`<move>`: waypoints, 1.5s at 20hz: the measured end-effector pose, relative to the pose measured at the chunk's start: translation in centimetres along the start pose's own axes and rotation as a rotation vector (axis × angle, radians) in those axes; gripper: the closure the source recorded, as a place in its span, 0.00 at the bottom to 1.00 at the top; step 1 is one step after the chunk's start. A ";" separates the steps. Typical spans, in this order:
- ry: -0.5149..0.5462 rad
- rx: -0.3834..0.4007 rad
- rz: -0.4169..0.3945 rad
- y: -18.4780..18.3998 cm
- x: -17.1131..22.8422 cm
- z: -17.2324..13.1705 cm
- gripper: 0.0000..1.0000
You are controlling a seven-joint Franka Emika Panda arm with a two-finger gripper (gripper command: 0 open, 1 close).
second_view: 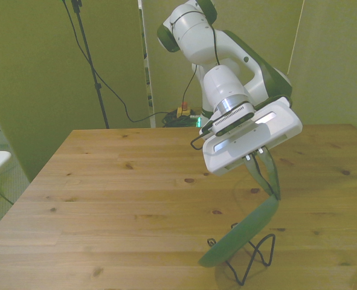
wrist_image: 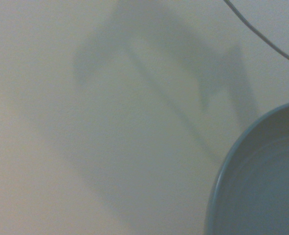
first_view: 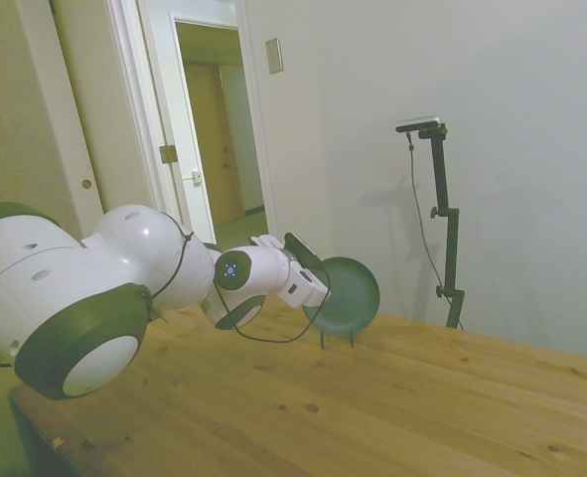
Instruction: Load the plate
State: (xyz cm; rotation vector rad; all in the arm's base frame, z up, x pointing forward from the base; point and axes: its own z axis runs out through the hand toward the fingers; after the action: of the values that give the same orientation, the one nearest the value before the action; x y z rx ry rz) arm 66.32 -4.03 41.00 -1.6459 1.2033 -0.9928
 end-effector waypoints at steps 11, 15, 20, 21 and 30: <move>0.012 0.005 0.008 -0.2 0.5 0.2 0.00; 0.013 0.014 0.020 -0.8 0.4 0.1 0.00; 0.003 0.022 0.086 -4.8 0.5 -0.7 0.00; -0.007 0.011 0.110 -6.1 0.5 -1.0 0.00; -0.134 -0.382 0.173 -13.3 -0.6 -6.4 0.00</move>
State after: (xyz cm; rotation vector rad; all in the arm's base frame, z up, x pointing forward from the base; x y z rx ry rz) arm 64.18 -2.20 55.50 -1.8271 1.4805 -0.5579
